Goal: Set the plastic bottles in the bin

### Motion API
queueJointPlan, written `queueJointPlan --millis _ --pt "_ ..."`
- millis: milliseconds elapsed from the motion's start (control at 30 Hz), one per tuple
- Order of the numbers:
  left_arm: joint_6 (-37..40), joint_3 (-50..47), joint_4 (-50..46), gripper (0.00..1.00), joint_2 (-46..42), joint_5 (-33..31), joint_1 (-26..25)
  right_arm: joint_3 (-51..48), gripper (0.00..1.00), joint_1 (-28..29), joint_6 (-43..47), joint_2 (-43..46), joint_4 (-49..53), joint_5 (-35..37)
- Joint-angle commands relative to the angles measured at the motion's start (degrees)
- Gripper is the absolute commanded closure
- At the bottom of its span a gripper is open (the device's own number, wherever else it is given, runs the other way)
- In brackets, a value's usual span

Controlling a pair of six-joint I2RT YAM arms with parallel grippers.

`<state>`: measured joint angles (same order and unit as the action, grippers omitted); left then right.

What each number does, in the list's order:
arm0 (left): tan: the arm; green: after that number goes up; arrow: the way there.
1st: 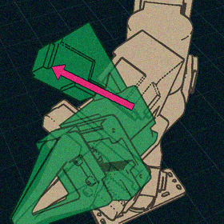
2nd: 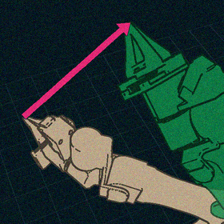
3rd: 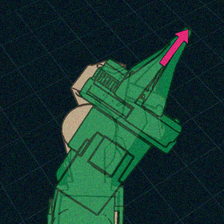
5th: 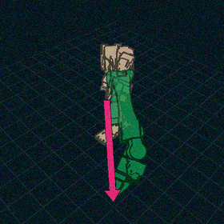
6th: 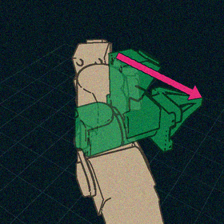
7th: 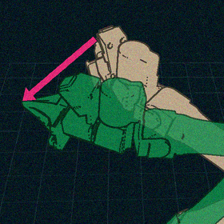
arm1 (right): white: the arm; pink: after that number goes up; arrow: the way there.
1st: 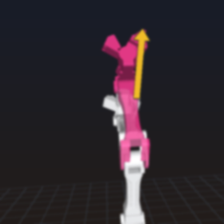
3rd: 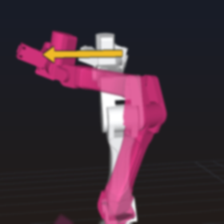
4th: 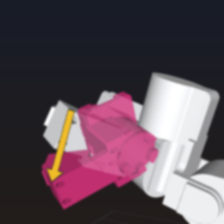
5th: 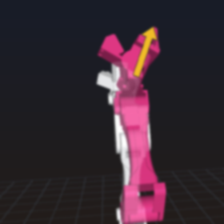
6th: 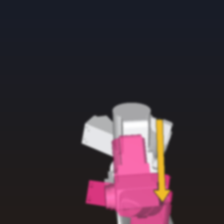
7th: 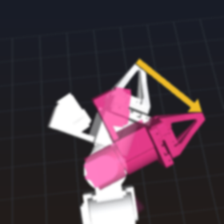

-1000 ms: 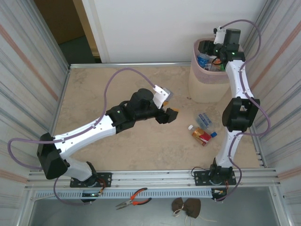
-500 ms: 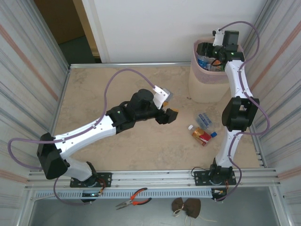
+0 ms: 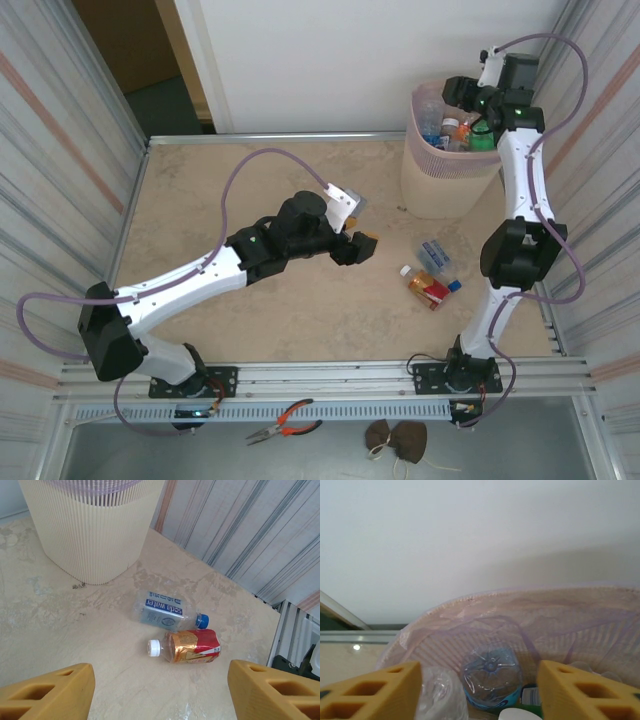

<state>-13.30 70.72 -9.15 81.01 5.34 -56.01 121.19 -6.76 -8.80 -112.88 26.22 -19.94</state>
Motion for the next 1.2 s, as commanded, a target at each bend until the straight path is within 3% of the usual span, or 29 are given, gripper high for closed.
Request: queueJointPlan --millis 0,133,367,733,1167 --pt "-0.32 -0.32 0.87 0.29 -2.69 -0.60 -0.16 0.39 0.49 0.36 -1.57 -1.19 0.73 -2.75" --pt "-0.24 0.01 0.88 0.29 -2.25 -0.84 -0.20 -2.22 0.59 1.65 -0.40 -1.71 2.23 -5.97" --pt "-0.49 0.52 0.77 0.29 -1.48 -0.13 -0.16 -9.73 0.64 2.11 0.16 0.06 2.32 -4.13" --pt "0.01 0.65 -0.45 0.30 -1.51 -1.33 -0.17 -10.21 0.57 1.19 0.73 8.89 5.18 -2.66" --pt "-1.65 -3.64 0.86 0.29 -4.83 0.49 4.05 -28.15 0.51 1.81 5.17 31.05 8.88 -0.34"
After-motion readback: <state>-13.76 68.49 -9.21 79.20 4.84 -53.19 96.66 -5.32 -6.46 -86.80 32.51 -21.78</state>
